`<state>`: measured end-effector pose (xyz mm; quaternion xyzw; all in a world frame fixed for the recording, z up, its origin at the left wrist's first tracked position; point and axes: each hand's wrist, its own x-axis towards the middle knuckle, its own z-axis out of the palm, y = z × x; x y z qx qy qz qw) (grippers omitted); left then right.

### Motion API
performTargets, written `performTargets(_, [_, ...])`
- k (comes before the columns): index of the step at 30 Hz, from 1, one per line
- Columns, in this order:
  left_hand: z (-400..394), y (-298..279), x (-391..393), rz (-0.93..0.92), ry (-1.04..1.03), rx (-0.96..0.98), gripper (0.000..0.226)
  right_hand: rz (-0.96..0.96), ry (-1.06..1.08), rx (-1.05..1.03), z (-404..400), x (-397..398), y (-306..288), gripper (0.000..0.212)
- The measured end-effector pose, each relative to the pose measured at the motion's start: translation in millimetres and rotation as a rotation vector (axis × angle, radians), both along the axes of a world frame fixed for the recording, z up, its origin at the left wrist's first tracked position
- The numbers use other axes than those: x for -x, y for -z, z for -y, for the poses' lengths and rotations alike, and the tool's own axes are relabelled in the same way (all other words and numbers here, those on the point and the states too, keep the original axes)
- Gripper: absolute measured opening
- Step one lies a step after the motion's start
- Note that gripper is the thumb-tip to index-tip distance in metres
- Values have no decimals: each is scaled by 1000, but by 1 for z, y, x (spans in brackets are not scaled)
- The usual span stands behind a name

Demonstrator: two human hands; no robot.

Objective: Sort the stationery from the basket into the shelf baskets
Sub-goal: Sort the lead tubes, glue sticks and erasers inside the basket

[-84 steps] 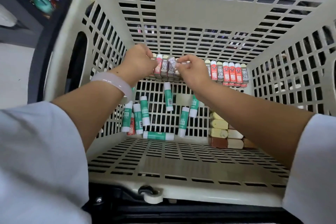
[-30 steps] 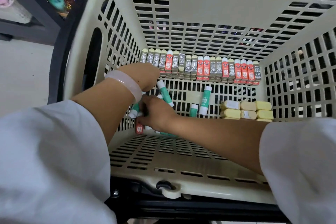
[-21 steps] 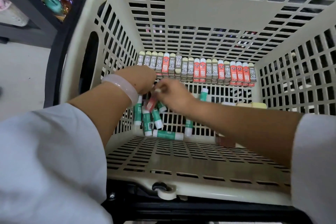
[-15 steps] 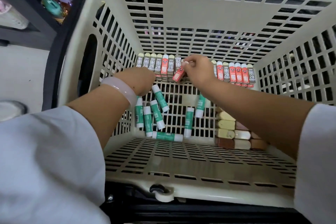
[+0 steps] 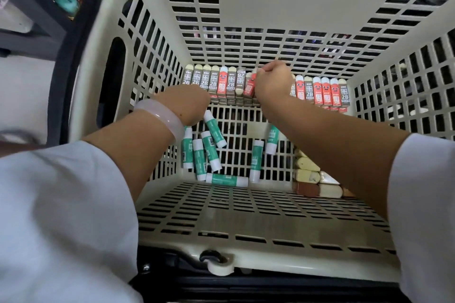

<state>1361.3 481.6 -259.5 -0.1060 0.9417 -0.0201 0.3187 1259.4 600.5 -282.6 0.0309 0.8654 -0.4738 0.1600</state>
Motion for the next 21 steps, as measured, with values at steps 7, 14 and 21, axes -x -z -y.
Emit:
performTargets(7, [5, 7, -1, -29, -10, -33, 23, -50, -158, 121, -16, -11, -9, 16])
performTargets(14, [-1, 3, -3, 108, 35, -19, 30, -165, -1148, -305, -28, -75, -11, 37])
performTargets(21, [-10, 0, -1, 239, 92, -59, 14, -259, -1316, -462, -42, -104, -7, 22])
